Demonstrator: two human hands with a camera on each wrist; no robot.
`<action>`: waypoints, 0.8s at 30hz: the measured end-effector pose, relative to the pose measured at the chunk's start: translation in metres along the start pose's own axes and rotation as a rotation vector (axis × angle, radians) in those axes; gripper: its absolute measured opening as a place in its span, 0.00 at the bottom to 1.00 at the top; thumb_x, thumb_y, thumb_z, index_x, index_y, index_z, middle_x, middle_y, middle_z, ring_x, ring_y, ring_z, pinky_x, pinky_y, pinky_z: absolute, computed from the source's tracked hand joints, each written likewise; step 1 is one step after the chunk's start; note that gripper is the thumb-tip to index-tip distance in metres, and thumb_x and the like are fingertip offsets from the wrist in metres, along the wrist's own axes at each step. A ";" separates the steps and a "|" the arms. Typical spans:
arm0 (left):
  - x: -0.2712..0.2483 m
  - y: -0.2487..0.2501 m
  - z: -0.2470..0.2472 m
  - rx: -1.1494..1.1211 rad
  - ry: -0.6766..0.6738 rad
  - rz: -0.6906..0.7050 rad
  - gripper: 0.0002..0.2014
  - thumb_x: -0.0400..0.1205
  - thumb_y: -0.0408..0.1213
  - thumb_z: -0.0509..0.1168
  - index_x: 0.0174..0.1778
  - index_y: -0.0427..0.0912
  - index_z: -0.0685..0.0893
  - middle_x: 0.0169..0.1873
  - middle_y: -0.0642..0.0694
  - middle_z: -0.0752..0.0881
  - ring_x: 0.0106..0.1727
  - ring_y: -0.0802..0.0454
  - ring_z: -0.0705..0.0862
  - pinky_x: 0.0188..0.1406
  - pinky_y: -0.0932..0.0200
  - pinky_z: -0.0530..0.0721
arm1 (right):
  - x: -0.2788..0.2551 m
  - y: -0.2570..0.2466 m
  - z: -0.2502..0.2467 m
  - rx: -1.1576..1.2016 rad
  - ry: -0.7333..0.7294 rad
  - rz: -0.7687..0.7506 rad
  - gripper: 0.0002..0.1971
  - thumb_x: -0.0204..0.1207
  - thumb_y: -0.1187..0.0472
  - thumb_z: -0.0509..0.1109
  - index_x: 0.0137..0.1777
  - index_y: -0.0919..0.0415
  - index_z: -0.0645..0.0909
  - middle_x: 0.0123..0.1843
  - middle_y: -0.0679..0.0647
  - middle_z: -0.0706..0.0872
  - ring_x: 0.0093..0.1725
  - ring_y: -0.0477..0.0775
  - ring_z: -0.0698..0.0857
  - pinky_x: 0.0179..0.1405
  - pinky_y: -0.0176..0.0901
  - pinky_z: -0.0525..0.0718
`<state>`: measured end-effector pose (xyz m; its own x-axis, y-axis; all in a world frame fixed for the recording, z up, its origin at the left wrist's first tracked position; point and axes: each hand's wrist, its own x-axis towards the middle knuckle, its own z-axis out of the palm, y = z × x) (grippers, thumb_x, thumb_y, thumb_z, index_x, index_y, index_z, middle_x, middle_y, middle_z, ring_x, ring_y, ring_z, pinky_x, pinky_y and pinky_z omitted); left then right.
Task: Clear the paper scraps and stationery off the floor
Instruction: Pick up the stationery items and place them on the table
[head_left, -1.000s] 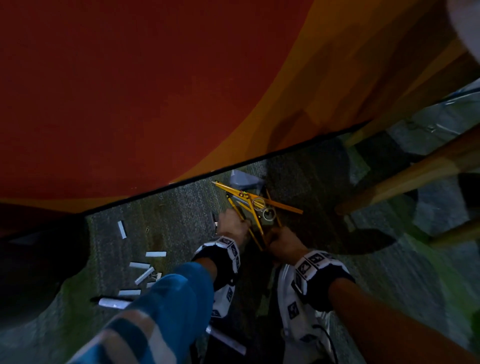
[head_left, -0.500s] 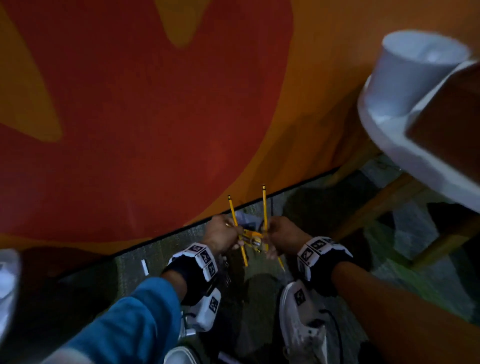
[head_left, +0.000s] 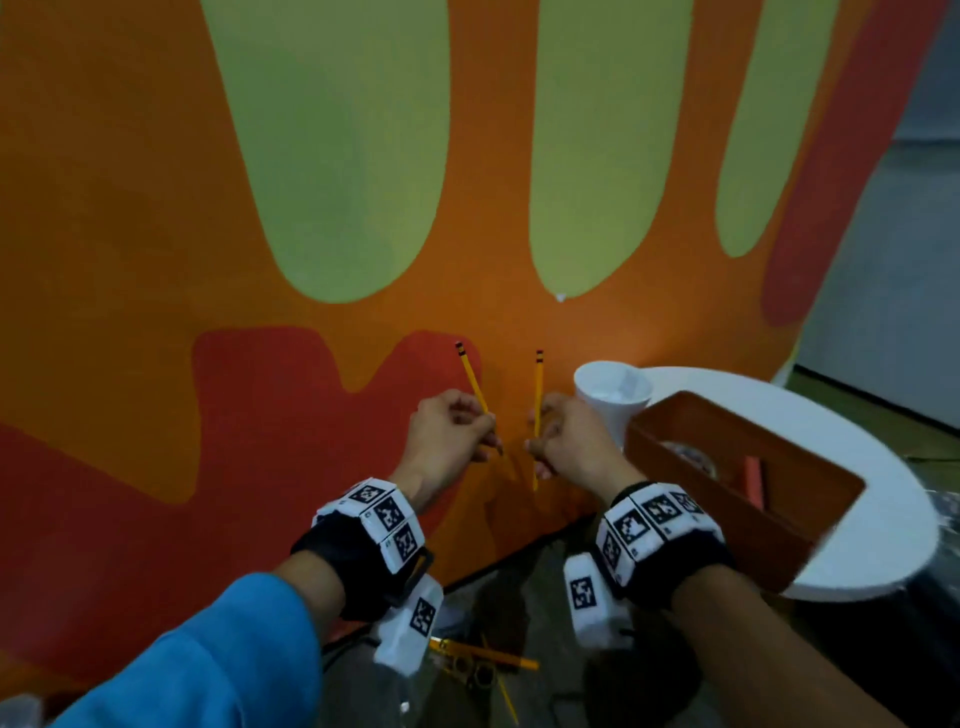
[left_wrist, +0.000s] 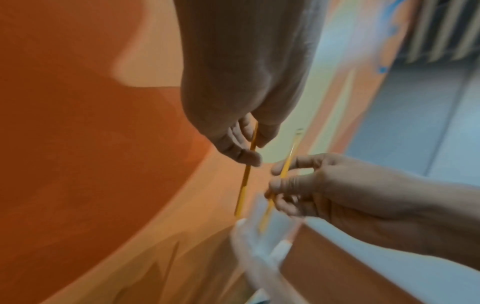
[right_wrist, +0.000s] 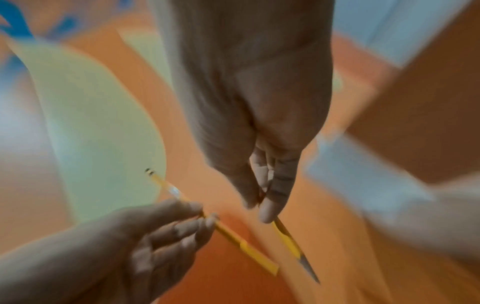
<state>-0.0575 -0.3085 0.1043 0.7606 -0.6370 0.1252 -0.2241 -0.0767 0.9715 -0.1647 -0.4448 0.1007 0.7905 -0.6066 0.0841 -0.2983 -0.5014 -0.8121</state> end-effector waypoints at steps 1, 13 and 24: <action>0.003 0.013 0.007 -0.017 0.005 0.036 0.05 0.82 0.30 0.71 0.49 0.34 0.82 0.34 0.37 0.89 0.38 0.44 0.92 0.36 0.48 0.91 | 0.003 -0.003 -0.015 0.015 0.072 -0.022 0.08 0.75 0.71 0.73 0.44 0.59 0.78 0.25 0.61 0.85 0.20 0.54 0.86 0.24 0.51 0.87; 0.069 0.055 0.115 -0.005 0.020 0.229 0.05 0.83 0.34 0.69 0.44 0.40 0.89 0.36 0.44 0.92 0.37 0.51 0.92 0.44 0.45 0.92 | 0.024 0.027 -0.114 0.172 0.586 0.073 0.10 0.80 0.57 0.70 0.38 0.60 0.84 0.34 0.61 0.88 0.36 0.63 0.89 0.42 0.64 0.89; 0.073 0.042 0.122 0.355 -0.130 0.184 0.21 0.73 0.31 0.76 0.64 0.42 0.88 0.55 0.47 0.91 0.48 0.58 0.90 0.56 0.58 0.88 | 0.023 0.043 -0.120 0.224 0.369 0.196 0.12 0.76 0.71 0.69 0.58 0.66 0.84 0.36 0.64 0.90 0.31 0.56 0.90 0.38 0.48 0.90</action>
<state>-0.0859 -0.4516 0.1298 0.6098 -0.7547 0.2420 -0.5629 -0.1974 0.8026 -0.2236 -0.5542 0.1371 0.4761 -0.8754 0.0837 -0.2677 -0.2349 -0.9344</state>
